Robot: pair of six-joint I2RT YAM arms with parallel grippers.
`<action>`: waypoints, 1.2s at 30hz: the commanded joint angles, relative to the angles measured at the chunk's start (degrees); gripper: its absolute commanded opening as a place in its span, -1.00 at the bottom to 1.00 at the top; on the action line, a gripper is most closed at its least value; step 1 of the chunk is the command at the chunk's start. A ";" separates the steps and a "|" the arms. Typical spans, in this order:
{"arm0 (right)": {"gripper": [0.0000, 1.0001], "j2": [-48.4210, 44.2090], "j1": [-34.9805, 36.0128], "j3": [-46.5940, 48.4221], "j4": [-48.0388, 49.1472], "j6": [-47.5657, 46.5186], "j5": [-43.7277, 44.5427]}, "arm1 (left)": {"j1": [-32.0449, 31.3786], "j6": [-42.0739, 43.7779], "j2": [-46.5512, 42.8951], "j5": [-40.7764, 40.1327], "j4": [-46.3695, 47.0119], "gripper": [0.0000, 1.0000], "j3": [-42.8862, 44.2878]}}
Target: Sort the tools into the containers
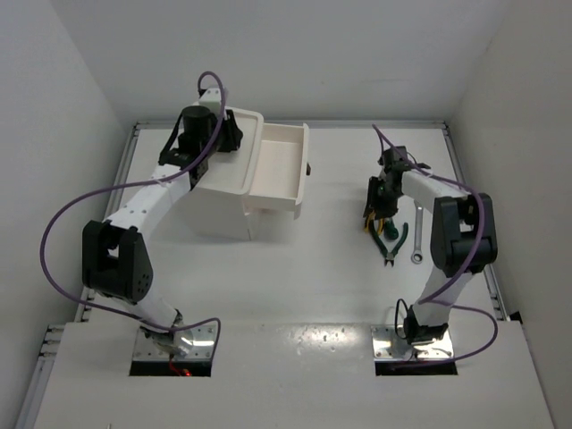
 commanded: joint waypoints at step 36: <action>-1.00 -10.26 3.02 11.15 2.31 -2.06 -11.05 | 0.03 -0.87 7.53 -0.72 -21.72 -0.22 -6.18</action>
